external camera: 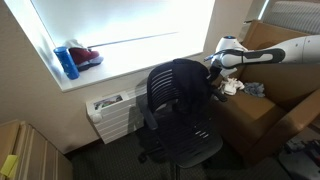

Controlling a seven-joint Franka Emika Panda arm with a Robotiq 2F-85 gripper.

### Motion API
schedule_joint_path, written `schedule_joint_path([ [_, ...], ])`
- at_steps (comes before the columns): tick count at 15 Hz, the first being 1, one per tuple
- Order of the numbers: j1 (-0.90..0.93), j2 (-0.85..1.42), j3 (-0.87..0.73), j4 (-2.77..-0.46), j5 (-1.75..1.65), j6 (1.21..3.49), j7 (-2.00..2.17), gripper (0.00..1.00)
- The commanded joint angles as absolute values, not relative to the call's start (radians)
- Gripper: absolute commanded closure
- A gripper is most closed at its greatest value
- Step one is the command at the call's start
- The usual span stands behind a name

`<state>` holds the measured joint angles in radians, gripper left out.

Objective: Move the black jersey to the seat of the chair

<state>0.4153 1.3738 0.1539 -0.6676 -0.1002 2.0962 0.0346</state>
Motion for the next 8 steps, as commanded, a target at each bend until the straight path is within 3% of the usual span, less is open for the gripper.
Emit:
schedule_joint_path([
  [1, 0.417, 1.351, 0.163, -0.659, -0.100, 2.109, 0.013, 1.00],
  [8, 0.508, 1.165, 0.119, -0.626, -0.231, 2.245, 0.017, 1.00],
])
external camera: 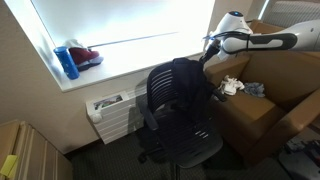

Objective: Move the black jersey to the seat of the chair

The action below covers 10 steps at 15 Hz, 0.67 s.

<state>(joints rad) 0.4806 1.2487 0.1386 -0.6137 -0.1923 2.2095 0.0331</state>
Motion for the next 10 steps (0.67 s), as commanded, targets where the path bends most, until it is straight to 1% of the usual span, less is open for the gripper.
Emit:
schedule_joint_path([
  [1, 0.521, 1.136, 0.122, -0.620, -0.242, 2.234, 0.020, 1.00],
  [10, 0.684, 0.917, 0.106, -0.550, -0.330, 2.153, 0.131, 1.00],
])
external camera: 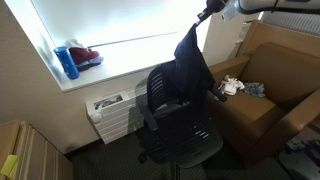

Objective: Move the black jersey to the seat of the chair

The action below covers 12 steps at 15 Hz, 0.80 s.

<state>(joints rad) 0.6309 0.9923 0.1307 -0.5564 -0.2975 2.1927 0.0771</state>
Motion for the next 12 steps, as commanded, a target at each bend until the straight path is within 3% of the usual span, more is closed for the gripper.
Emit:
schedule_joint_path([
  [1, 0.706, 0.898, 0.104, -0.542, -0.342, 2.151, 0.153, 1.00],
  [8, 0.930, 0.874, -0.030, -0.282, -0.334, 1.978, 0.262, 1.00],
  [12, 1.052, 0.743, -0.106, -0.330, -0.339, 1.817, 0.468, 1.00],
])
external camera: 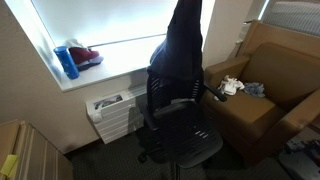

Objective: Move the black jersey to the seat of the chair

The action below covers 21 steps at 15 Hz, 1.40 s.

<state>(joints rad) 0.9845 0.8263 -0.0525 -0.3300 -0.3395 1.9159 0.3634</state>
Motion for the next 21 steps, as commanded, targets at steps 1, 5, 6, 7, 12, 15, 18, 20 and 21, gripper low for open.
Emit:
schedule_joint_path([
  [1, 1.077, 0.716, -0.116, -0.330, -0.339, 1.789, 0.506, 1.00],
  [5, 1.169, 0.603, -0.151, -0.330, -0.356, 1.673, 0.635, 1.00],
  [6, 1.189, 0.573, -0.155, -0.330, -0.360, 1.647, 0.656, 1.00],
  [7, 1.214, 0.544, -0.159, -0.330, -0.369, 1.621, 0.673, 1.00],
  [12, 1.281, 0.437, -0.162, -0.332, -0.408, 1.569, 0.739, 1.00],
  [15, 1.286, 0.398, -0.156, -0.333, -0.416, 1.558, 0.768, 1.00],
  [18, 1.268, 0.374, -0.149, -0.336, -0.410, 1.558, 0.789, 1.00],
  [20, 1.259, 0.365, -0.146, -0.337, -0.409, 1.566, 0.795, 1.00],
  [21, 1.263, 0.361, -0.146, -0.337, -0.419, 1.587, 0.775, 1.00],
])
